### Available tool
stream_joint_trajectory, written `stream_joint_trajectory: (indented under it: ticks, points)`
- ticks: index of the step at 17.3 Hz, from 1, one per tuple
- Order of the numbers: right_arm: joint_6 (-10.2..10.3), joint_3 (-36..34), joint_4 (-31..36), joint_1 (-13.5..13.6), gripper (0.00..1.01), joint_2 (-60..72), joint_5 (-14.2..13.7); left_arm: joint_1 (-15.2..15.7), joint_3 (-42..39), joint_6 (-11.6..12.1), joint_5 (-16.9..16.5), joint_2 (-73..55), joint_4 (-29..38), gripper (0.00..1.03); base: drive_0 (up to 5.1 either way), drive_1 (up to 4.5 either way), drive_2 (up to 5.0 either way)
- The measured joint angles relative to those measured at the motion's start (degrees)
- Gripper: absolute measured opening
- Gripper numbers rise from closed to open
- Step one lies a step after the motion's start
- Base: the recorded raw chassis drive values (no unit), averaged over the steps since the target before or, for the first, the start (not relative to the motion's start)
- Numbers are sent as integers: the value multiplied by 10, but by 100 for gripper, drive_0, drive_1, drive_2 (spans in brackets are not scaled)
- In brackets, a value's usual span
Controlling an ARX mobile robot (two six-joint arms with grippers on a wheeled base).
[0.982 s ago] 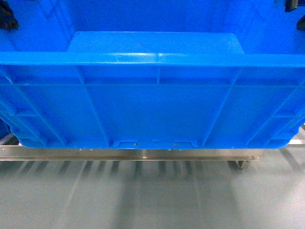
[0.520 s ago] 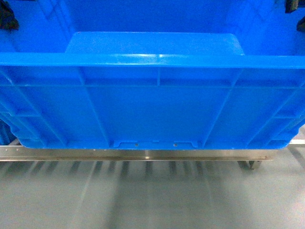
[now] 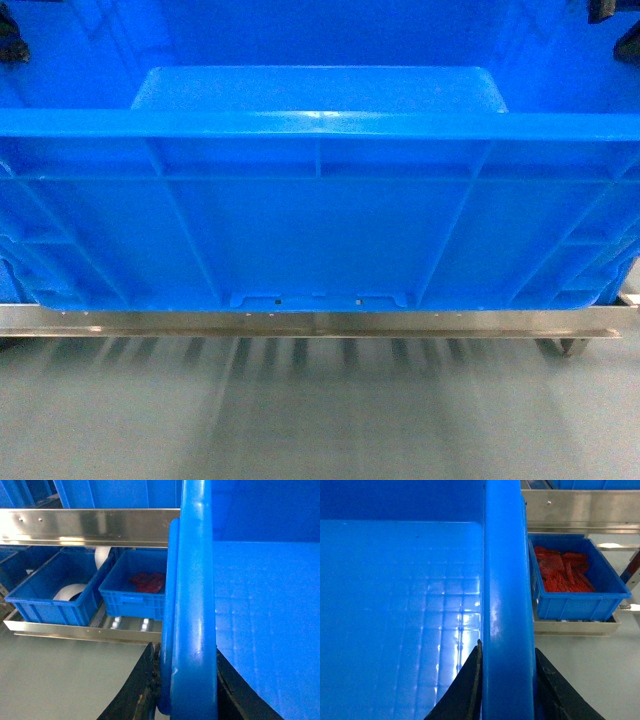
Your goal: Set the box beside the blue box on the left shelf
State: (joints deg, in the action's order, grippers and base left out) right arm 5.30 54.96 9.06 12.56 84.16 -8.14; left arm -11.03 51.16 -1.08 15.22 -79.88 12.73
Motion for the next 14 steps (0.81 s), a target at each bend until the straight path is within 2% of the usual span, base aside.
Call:
stream_joint_trajectory:
  ticks: [14]
  points:
    - [2, 0, -2, 1, 21, 0, -3, 0, 0, 0, -1, 1, 0, 20, 0, 0, 0]
